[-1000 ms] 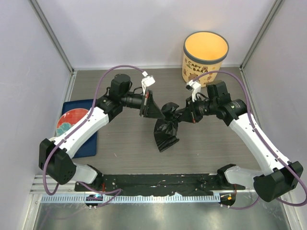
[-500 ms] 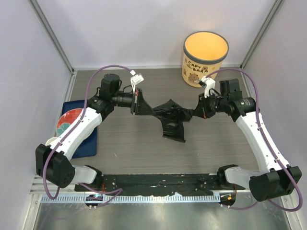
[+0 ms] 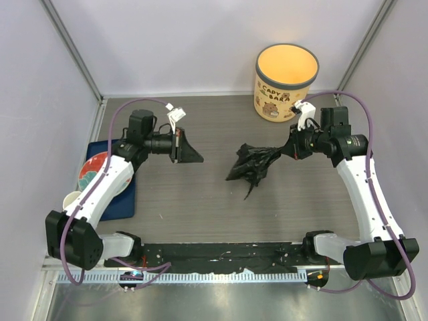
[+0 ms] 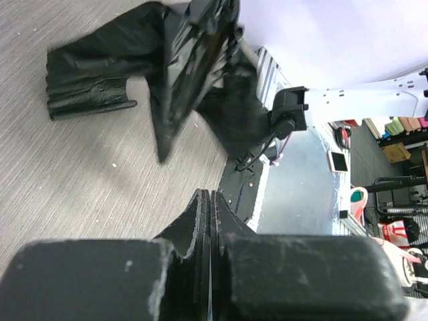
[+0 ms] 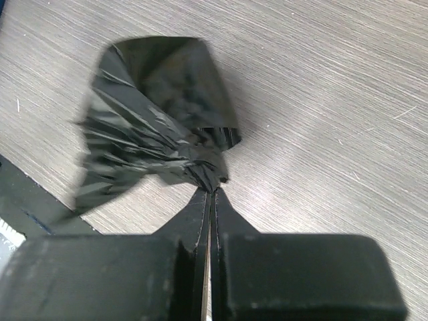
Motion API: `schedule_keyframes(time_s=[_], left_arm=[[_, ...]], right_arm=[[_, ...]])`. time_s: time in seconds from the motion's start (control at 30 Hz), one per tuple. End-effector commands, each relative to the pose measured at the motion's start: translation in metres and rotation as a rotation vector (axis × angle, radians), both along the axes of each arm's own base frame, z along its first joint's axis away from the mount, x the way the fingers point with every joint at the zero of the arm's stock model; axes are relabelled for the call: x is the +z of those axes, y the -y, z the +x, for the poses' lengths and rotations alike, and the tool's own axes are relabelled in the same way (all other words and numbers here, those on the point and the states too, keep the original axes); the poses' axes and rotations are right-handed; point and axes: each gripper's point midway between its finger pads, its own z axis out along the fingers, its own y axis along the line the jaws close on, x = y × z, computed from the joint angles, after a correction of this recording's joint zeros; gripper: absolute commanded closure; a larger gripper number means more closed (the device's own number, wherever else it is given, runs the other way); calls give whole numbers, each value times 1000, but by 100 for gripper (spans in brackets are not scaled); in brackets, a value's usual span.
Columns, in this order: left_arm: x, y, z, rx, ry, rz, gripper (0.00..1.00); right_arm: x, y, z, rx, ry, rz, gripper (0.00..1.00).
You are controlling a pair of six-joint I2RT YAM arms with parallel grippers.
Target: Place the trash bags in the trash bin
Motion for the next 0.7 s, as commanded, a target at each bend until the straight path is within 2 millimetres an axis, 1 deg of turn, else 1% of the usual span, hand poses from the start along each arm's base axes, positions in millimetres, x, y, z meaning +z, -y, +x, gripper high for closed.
schedule_keyframes(time_s=[0.0,0.07,0.13,0.17,0.2,0.23,0.27,0.3,0.33,0.37,0.4,0.43,0.47,0.5,0.53,0.6,0.63,0.67], left_arm=[[8,-10,-12,-3,36,-12,100],[5,-11,-14,-5,41,-2,100],[4,-12,-14,-3,60,10,100],[5,-10,-13,-5,98,21,99],[2,-10,-8,2,166,50,83],[0,-9,-7,1,205,75,70],[2,-3,-9,-20,250,90,55],[-2,-2,-4,-24,316,121,37],[-2,1,-3,-29,342,132,28],[0,9,-4,-59,385,135,20],[2,14,-3,-70,430,137,13],[6,24,-3,-70,468,145,12],[12,29,0,-64,494,141,11],[16,35,0,-60,514,135,7],[22,46,0,-47,543,132,5],[32,56,5,-16,581,134,4],[41,64,6,3,615,125,4],[44,67,8,19,634,128,4]], right_arm=[[5,8,3,-15,40,-36,99],[8,6,4,-10,42,-20,99],[14,-7,-2,34,31,47,99],[16,-11,-2,44,36,76,99],[18,-17,-5,68,28,105,99],[20,-27,-12,109,5,162,99],[24,-32,-14,125,8,192,99],[29,-36,-15,139,11,219,99],[35,-41,-18,142,-4,264,99],[49,-47,-17,167,42,300,99],[57,-50,-18,179,57,322,99],[66,-53,-20,191,78,344,99],[75,-57,-21,201,86,378,99],[79,-59,-22,205,84,393,99],[84,-61,-24,216,91,403,99],[91,-69,-32,246,79,435,99],[94,-72,-35,259,80,445,99],[96,-76,-38,276,86,450,99]])
